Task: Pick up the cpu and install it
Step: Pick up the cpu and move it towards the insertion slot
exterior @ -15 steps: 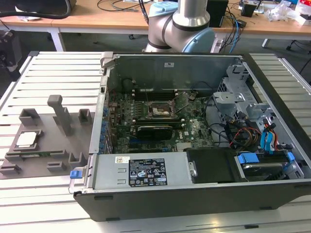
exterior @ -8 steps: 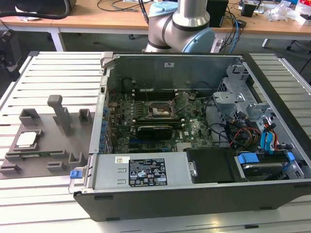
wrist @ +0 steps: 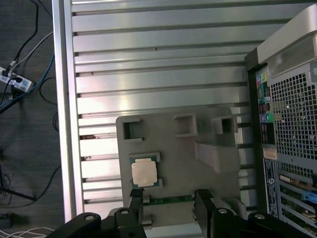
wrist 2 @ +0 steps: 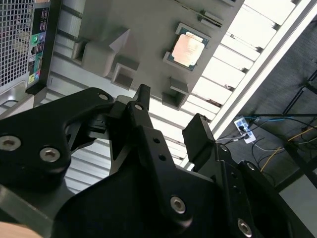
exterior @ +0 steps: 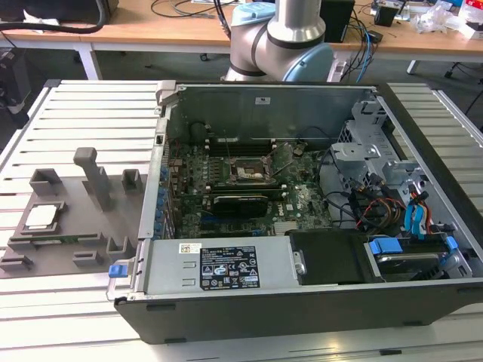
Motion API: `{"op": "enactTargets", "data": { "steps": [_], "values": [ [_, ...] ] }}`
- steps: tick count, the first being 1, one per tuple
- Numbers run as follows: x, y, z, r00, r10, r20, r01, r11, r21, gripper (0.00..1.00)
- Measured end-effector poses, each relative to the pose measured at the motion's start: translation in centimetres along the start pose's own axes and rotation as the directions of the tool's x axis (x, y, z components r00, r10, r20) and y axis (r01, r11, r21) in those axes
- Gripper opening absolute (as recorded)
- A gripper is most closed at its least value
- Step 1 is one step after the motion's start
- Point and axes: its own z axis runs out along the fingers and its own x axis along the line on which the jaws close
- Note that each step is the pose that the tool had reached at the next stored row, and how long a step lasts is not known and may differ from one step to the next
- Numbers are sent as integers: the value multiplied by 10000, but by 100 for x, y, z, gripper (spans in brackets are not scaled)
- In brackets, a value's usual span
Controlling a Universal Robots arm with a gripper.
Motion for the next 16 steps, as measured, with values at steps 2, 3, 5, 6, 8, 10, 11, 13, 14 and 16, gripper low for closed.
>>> {"op": "enactTargets", "data": {
  "steps": [2, 3, 5, 6, 8, 10, 11, 13, 14, 16],
  "values": [
    [3, -1, 15, 10000, 1, 0, -1, 10000, 0, 55],
    [4, -1, 21, 10000, 1, 0, -1, 10000, -1, 55],
    [5, -1, 30, 10000, 1, 0, -1, 10000, -1, 55],
    [7, -2, 42, 10000, 0, 0, 0, 10000, 0, 55],
    [8, -3, 48, 10000, 0, 0, 0, 10000, 0, 55],
    [9, -3, 56, 10000, 0, 0, 0, 10000, 0, 55],
    [10, -3, 60, 10000, 1, 0, -1, 10000, 0, 55],
    [11, -3, 65, 10000, 1, 0, -1, 10000, -1, 55],
    [11, -4, 73, 10000, 1, 0, -1, 10000, -1, 55],
    [12, -4, 87, 10000, 0, 0, 0, 10000, -1, 55]
  ]
}}
